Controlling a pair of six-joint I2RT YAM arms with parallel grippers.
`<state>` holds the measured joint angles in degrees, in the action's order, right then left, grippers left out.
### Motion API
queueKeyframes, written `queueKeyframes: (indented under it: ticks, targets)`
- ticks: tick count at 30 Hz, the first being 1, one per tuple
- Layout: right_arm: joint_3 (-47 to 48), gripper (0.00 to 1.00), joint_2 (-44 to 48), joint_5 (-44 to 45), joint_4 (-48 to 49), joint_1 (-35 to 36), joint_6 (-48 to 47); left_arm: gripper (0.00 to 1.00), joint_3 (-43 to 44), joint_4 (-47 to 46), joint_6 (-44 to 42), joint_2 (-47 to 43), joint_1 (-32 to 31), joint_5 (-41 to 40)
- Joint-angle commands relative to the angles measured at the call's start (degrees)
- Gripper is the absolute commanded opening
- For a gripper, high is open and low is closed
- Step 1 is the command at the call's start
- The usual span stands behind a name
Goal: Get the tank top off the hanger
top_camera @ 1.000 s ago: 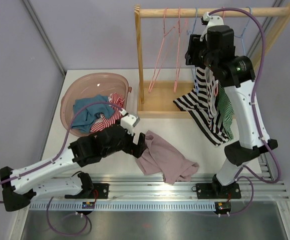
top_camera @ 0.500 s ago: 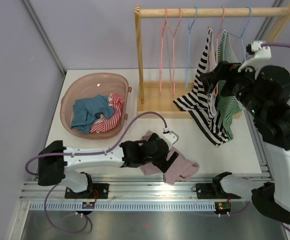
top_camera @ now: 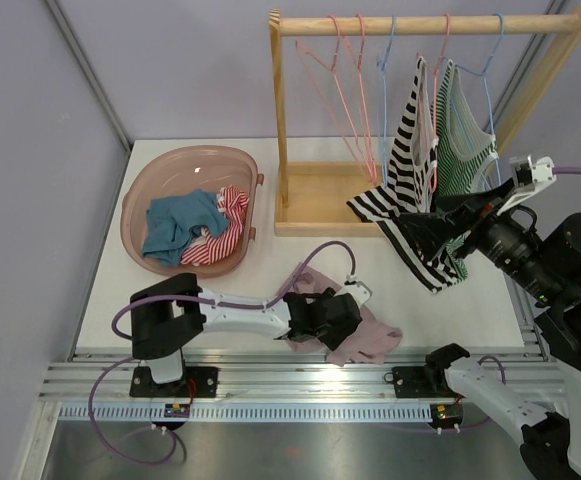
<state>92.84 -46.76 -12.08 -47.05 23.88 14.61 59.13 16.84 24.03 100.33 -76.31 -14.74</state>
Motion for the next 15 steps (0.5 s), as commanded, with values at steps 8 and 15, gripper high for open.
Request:
queueKeyframes:
  ticks: [8, 15]
  targets:
    - [-5.56, 0.99, 7.12, -1.46, 4.60, -0.06, 1.30, 0.00, -2.88, -0.16, 2.07, -4.78, -0.33, -1.94]
    - [-6.88, 0.99, 8.53, -0.05, 4.33, -0.06, 1.30, 0.00, 0.80, 11.70, 4.09, -17.07, 0.81, -17.31]
